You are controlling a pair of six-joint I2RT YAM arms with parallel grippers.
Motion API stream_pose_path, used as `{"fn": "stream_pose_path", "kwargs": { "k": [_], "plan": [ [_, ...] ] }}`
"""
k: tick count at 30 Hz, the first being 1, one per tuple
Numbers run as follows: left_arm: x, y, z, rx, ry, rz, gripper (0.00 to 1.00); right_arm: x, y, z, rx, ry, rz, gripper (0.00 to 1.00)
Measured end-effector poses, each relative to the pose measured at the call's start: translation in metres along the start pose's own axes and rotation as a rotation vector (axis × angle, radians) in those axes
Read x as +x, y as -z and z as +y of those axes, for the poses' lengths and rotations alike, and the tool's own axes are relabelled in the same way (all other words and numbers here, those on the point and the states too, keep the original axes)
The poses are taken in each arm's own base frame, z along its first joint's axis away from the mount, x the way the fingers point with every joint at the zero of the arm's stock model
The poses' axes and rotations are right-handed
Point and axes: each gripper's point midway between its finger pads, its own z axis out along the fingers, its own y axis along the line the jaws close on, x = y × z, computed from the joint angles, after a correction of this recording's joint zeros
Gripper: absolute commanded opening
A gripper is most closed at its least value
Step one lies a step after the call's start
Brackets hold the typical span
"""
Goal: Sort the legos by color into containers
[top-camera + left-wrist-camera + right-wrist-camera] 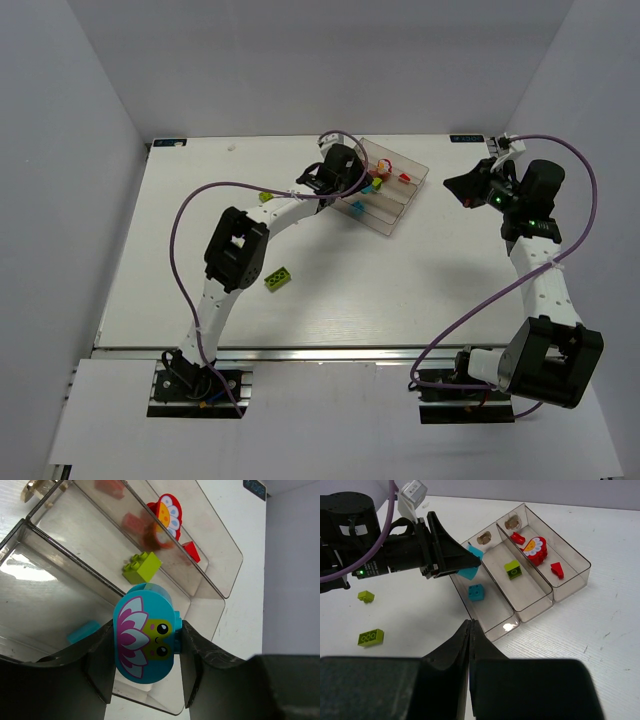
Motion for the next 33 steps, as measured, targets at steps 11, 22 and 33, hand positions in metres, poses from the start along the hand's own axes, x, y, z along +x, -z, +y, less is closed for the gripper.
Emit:
{"fn": "stream_pose_path", "kwargs": {
  "k": [11,22,33],
  "plan": [
    [0.007,-0.003,0.002,-0.021,-0.019,0.022,0.69,-0.001,0.001,0.004,-0.027,0.003,-0.003,0.10],
    [0.001,0.002,-0.007,0.006,-0.055,0.015,0.42,0.005,-0.002,0.025,-0.163,0.045,0.017,0.41],
    [-0.076,0.160,-0.026,0.108,-0.238,-0.124,0.11,0.119,-0.032,0.120,-0.769,0.552,0.198,0.67]
  ]
}}
